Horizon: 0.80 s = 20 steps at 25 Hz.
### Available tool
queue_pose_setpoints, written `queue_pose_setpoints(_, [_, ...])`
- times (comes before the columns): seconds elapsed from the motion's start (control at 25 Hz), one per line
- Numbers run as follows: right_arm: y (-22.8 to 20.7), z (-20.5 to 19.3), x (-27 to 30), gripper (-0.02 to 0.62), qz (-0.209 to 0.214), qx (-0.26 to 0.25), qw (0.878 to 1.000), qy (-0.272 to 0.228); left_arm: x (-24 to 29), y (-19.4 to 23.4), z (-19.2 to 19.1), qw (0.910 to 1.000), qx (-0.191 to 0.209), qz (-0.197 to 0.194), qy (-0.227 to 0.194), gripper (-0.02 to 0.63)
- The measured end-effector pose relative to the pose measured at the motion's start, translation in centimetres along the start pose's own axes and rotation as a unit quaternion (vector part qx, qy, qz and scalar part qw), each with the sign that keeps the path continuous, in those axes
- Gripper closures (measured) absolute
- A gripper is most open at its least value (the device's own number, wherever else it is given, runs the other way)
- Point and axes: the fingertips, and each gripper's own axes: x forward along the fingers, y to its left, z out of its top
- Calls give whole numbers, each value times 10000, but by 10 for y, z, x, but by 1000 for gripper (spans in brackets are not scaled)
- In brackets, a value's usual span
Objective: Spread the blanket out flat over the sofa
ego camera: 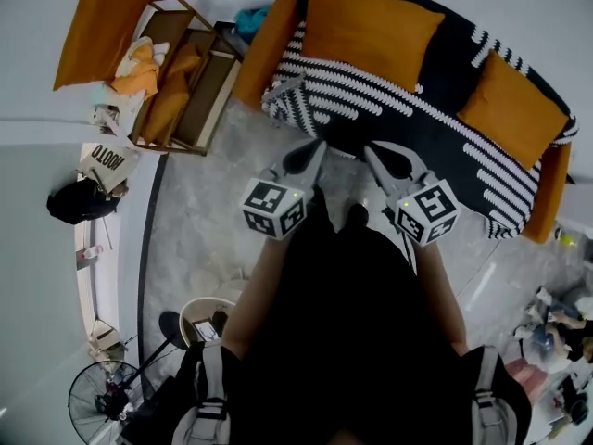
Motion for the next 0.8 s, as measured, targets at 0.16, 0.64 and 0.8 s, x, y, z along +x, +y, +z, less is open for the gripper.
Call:
queue_pose_setpoints(0.16, [-18, 15, 41, 593, -234, 57, 9997, 102, 26, 45, 18, 9997, 33, -235, 110, 595])
queue_pose_setpoints(0.64, [-50, 37, 171, 594, -920, 376, 9944, 347, 85, 175, 29, 9908, 93, -1168, 676, 595])
queue_pose_setpoints(0.8, [-69, 28, 193, 593, -1263, 505, 9897, 452, 108, 205, 12, 9851, 200, -1441, 916, 595])
